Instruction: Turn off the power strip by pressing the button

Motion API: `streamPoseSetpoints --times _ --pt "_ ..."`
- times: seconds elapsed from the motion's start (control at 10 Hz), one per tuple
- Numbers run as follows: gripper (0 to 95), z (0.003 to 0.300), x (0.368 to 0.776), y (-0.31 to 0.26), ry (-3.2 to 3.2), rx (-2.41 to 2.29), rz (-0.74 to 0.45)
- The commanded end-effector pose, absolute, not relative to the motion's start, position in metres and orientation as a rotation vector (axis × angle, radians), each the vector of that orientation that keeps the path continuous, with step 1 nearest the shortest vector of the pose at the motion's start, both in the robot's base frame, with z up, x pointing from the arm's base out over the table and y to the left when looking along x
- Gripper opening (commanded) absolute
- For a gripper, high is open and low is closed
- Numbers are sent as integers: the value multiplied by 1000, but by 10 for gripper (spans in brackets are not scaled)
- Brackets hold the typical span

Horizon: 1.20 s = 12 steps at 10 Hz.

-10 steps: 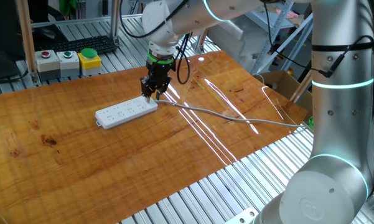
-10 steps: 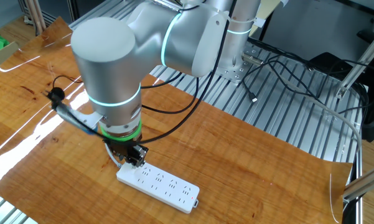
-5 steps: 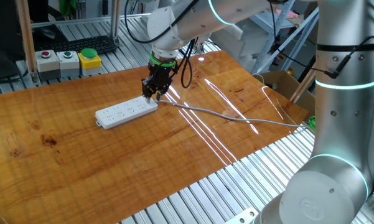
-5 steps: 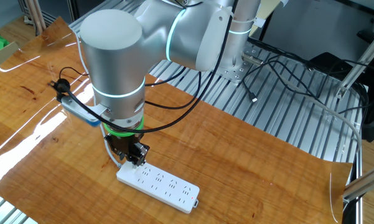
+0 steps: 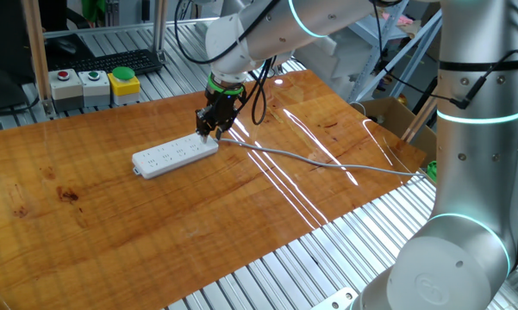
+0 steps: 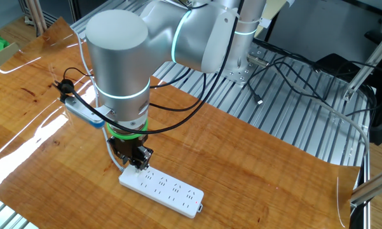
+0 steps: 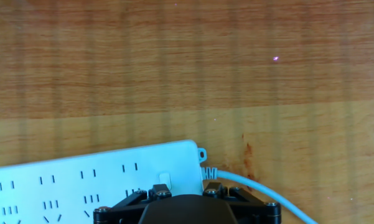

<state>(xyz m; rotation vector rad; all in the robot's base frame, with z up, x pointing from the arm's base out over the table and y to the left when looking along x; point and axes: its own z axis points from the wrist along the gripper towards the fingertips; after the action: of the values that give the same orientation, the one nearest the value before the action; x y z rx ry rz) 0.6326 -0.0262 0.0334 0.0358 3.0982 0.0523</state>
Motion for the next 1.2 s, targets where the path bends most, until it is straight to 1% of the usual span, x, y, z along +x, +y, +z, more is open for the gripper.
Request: streamPoseSetpoints --times 0.1,1.0,1.2 --pt "380 34 634 -27 3099 34 49" --pt "380 33 637 -27 3098 51 59" --pt "380 22 641 -24 3096 47 64"
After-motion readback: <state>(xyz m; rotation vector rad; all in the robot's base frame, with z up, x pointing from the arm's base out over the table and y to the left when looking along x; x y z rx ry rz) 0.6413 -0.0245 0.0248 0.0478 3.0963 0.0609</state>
